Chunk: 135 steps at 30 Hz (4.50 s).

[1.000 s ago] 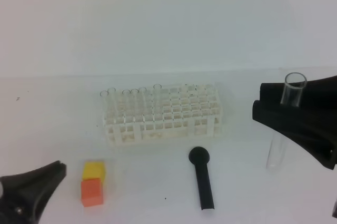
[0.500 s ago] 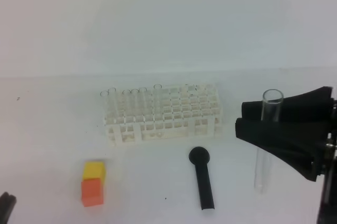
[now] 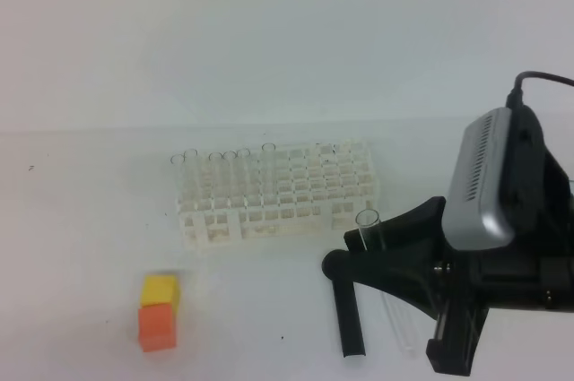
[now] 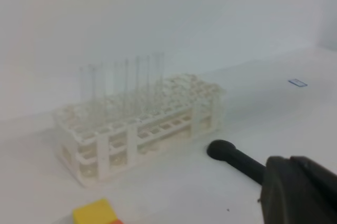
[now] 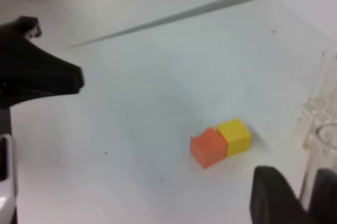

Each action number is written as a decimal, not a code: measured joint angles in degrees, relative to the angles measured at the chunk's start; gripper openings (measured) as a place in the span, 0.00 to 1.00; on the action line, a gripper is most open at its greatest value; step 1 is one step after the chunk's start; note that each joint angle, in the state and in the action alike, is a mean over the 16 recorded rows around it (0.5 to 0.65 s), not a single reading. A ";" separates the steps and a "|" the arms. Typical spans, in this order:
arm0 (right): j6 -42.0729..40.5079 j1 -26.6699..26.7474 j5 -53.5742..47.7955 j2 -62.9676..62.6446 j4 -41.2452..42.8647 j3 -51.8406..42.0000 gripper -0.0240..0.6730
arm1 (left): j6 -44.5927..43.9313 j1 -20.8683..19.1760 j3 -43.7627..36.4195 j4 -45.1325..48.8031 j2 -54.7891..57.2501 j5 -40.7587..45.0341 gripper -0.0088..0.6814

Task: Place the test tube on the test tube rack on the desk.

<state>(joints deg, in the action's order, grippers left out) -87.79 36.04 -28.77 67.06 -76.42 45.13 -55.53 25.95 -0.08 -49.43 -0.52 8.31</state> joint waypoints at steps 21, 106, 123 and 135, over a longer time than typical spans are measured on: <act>-5.34 0.61 18.82 4.47 2.60 0.00 0.20 | 0.00 0.02 0.00 -2.17 0.00 6.50 0.01; 58.30 6.50 62.80 33.56 65.07 19.09 0.12 | 0.54 0.04 0.00 -2.17 0.10 6.30 0.01; 33.81 6.50 41.54 7.27 58.12 18.91 0.03 | 0.53 0.04 0.00 -2.17 0.10 6.30 0.01; 21.43 6.48 49.60 4.60 40.94 17.08 0.03 | 0.55 0.04 0.00 -2.17 0.10 6.30 0.01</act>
<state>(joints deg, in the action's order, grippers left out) -66.37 42.52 20.83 71.66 -35.48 62.21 -54.99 25.99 -0.08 -51.60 -0.42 14.61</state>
